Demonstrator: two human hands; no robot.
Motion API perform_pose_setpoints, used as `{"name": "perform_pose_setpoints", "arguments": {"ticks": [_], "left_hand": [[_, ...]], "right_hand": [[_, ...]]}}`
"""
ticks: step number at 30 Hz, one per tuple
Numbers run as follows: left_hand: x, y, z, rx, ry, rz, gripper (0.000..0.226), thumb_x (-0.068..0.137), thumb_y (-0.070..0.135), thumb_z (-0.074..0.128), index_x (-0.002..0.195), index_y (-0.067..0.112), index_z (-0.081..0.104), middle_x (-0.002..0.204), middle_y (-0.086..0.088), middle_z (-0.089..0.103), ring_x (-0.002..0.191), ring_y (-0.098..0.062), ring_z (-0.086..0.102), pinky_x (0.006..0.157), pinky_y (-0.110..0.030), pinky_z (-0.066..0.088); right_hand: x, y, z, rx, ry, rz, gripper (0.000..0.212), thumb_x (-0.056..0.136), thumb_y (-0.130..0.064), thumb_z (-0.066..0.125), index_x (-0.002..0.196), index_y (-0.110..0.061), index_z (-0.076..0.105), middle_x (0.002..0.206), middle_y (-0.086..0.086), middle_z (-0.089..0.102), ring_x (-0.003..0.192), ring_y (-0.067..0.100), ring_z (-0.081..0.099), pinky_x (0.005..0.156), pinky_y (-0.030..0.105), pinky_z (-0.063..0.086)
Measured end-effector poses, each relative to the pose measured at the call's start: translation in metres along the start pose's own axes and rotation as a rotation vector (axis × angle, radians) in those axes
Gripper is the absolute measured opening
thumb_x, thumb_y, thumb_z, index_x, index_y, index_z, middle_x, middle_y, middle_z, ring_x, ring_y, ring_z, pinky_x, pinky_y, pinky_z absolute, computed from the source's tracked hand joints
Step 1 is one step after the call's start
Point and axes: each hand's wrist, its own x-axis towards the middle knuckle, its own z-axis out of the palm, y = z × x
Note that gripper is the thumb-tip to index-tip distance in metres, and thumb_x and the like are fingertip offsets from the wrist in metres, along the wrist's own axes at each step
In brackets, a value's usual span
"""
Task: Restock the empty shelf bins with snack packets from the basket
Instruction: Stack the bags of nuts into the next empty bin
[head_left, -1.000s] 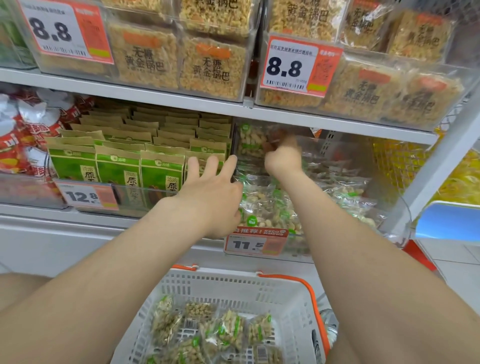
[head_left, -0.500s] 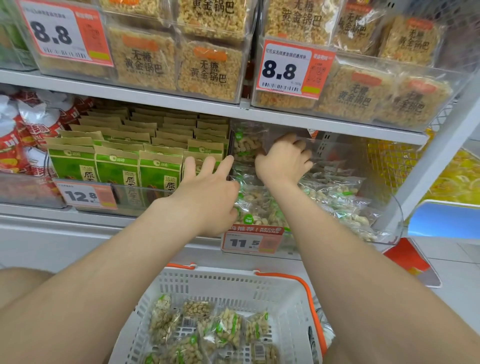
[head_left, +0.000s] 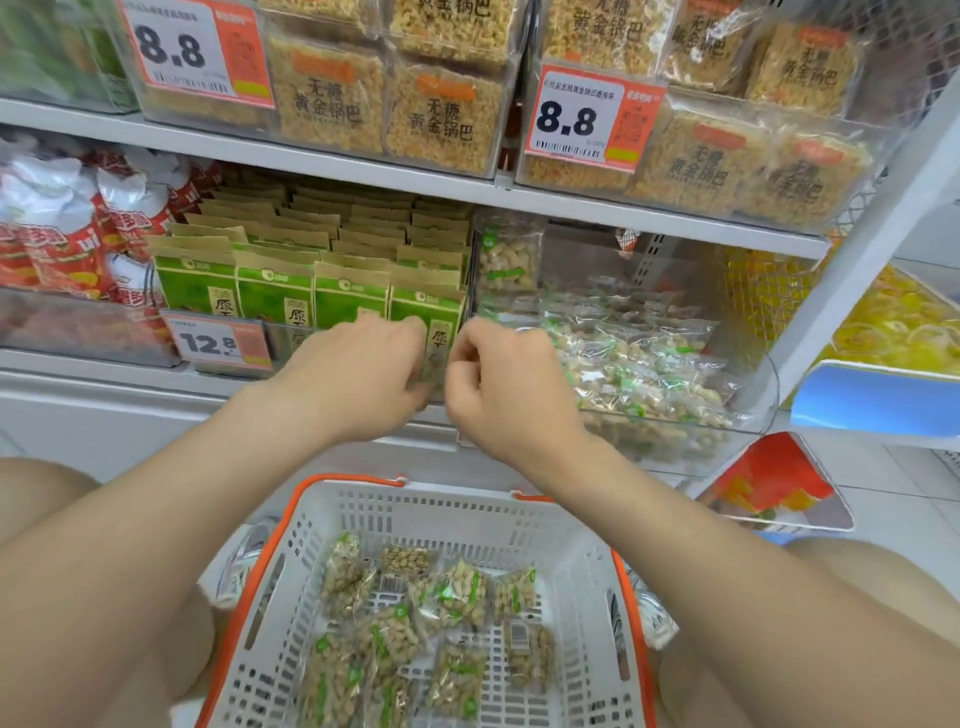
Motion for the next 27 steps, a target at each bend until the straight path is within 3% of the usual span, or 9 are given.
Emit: {"name": "perform_pose_setpoints", "arguments": {"ticks": [2,4,7,10,13,17,20,23,27], "left_hand": [[-0.008,-0.011,0.009,0.080,-0.230,-0.016,0.016,0.094,0.045,0.060,0.095,0.029,0.056,0.103,-0.003,0.066,0.096,-0.032,0.065,0.077,-0.041,0.055],[-0.013,-0.022,0.023,0.173,-0.455,0.006,0.021,0.097,0.043,0.061,0.113,0.029,0.062,0.119,-0.005,0.066,0.108,-0.030,0.064,0.085,-0.038,0.054],[-0.019,-0.034,0.042,0.230,-0.642,0.010,0.036,0.104,0.034,0.058,0.137,0.022,0.056,0.134,-0.005,0.061,0.119,-0.028,0.060,0.090,-0.033,0.049],[-0.017,-0.046,0.062,0.234,-0.660,0.010,0.039,0.101,0.018,0.059,0.140,0.022,0.056,0.132,-0.005,0.062,0.115,-0.028,0.063,0.090,-0.038,0.054],[-0.012,-0.054,0.081,0.247,-0.676,-0.002,0.043,0.095,0.007,0.057,0.136,0.020,0.061,0.127,-0.006,0.064,0.111,-0.030,0.067,0.090,-0.043,0.058],[-0.006,-0.056,0.090,0.226,-0.673,-0.018,0.048,0.096,0.000,0.053,0.140,0.017,0.059,0.129,-0.010,0.061,0.101,-0.030,0.066,0.066,-0.035,0.049],[-0.003,-0.062,0.099,0.238,-0.671,-0.026,0.047,0.096,-0.004,0.050,0.139,0.015,0.058,0.128,-0.011,0.060,0.087,-0.027,0.057,0.056,-0.031,0.039],[-0.005,-0.072,0.112,0.205,-0.692,-0.051,0.047,0.098,-0.003,0.050,0.141,0.015,0.056,0.134,-0.010,0.059,0.099,-0.028,0.061,0.063,-0.032,0.044],[-0.009,-0.086,0.132,0.142,-0.739,-0.079,0.050,0.098,-0.003,0.050,0.144,0.014,0.054,0.139,-0.008,0.060,0.118,-0.030,0.064,0.090,-0.038,0.056]], "right_hand": [[-0.015,-0.006,0.012,-0.004,-0.169,-0.084,0.024,0.079,-0.032,0.036,0.075,-0.021,0.057,0.063,0.009,0.062,0.057,0.033,0.055,0.054,0.040,0.050],[-0.029,-0.013,0.026,-0.072,-0.398,-0.154,0.012,0.085,-0.026,0.044,0.075,-0.023,0.050,0.063,0.011,0.059,0.058,0.035,0.052,0.054,0.037,0.047],[-0.047,-0.019,0.057,-0.227,-0.704,-0.193,0.014,0.093,-0.020,0.051,0.080,-0.015,0.054,0.067,0.008,0.046,0.066,0.034,0.051,0.057,0.035,0.040],[-0.060,-0.019,0.097,-0.290,-0.874,-0.193,0.013,0.096,-0.019,0.051,0.084,-0.014,0.051,0.072,0.002,0.039,0.069,0.031,0.046,0.061,0.034,0.038],[-0.065,-0.012,0.140,-0.323,-1.014,-0.208,0.007,0.098,-0.016,0.049,0.092,-0.014,0.053,0.087,0.006,0.050,0.079,0.029,0.049,0.067,0.035,0.040],[-0.070,-0.001,0.190,-0.279,-1.170,-0.166,0.020,0.099,-0.010,0.048,0.112,-0.011,0.061,0.104,0.008,0.062,0.087,0.027,0.057,0.070,0.037,0.044],[-0.077,0.006,0.224,-0.259,-1.222,-0.080,0.012,0.095,-0.007,0.050,0.100,-0.013,0.058,0.096,0.007,0.060,0.084,0.027,0.060,0.066,0.037,0.046],[-0.093,0.008,0.255,-0.165,-1.238,0.012,0.014,0.093,-0.009,0.052,0.106,-0.014,0.055,0.101,0.008,0.058,0.092,0.032,0.060,0.077,0.044,0.054],[-0.122,0.005,0.289,-0.097,-1.222,0.050,0.063,0.094,-0.011,0.054,0.153,-0.028,0.039,0.140,0.015,0.044,0.117,0.041,0.054,0.094,0.053,0.053]]}}
